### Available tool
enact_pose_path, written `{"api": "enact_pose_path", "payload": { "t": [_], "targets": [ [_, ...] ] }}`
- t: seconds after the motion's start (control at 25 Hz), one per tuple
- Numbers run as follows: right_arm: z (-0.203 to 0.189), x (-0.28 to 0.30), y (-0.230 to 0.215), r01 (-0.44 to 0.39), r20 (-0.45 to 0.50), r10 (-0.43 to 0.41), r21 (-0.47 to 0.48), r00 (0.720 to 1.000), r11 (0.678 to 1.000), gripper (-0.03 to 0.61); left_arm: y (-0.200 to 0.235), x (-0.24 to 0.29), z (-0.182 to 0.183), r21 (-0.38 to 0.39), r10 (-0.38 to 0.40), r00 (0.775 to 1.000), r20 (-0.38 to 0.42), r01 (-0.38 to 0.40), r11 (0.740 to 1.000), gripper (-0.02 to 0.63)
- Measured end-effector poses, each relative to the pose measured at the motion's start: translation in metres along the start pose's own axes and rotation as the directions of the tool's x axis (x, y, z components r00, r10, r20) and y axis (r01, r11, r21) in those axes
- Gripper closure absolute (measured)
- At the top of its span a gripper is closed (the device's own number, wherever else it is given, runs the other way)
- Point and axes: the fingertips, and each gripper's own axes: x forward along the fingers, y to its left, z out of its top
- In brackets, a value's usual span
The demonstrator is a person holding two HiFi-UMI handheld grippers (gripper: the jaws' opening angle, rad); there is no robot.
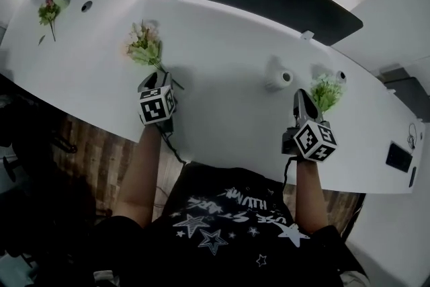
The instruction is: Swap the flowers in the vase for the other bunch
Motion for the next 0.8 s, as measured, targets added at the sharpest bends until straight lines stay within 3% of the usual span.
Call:
{"api": "enact_pose_path", "payload": {
  "t": [0.16,0.32,0.56,0.8],
  "targets": [
    [0.034,-0.010,0.030,-0.054,0.088,0.067,-0.151,0.994,0.987,0.574,0.009,0.010,-0.004,-0.060,0.031,0.999,-0.035,-0.033,0.998,0.453],
    [0.057,-0.007,0.063,-0.128,0.132,0.156,-0.199,0.979,0.972,0.572,0.007,0.017,0.000,-0.059,0.040,0.998,-0.039,-0.042,0.997,0.453],
    [0.063,0.019,0.125,-0.284,0.087,0.312,-0.242,0.946,0.928,0.572,0.014,0.026,0.006,-0.086,0.074,0.996,-0.048,-0.078,0.993,0.453],
    [0.054,0.051,0.176,-0.393,0.022,0.415,-0.282,0.909,0.875,0.572,0.020,0.034,0.005,-0.120,0.086,0.994,-0.066,-0.093,0.988,0.453]
  ]
}}
